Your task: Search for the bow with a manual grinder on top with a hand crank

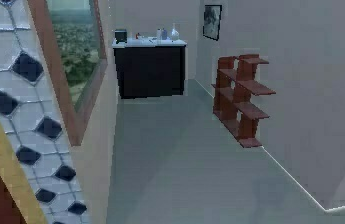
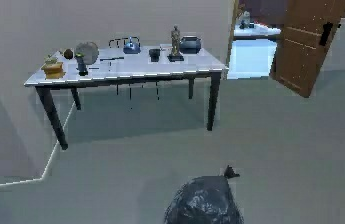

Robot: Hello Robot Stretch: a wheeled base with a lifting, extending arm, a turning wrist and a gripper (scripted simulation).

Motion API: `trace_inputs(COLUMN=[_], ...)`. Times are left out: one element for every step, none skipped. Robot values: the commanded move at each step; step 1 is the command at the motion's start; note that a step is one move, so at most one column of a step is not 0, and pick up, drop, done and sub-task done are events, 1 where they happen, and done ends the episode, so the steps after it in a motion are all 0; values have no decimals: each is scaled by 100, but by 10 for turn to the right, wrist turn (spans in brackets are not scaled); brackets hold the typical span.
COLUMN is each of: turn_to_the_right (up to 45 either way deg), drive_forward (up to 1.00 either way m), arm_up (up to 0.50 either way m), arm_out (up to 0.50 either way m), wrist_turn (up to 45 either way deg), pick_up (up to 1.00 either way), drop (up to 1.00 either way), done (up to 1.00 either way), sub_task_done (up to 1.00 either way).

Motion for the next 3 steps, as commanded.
trace_inputs(turn_to_the_right=[270,0,450], drive_forward=[0,40,0], arm_up=[0,0,0], arm_out=[0,0,0], wrist_turn=[0,0,0], pick_up=[0,0,0], drop=[0,0,0], done=[0,0,0], sub_task_done=[0,0,0])
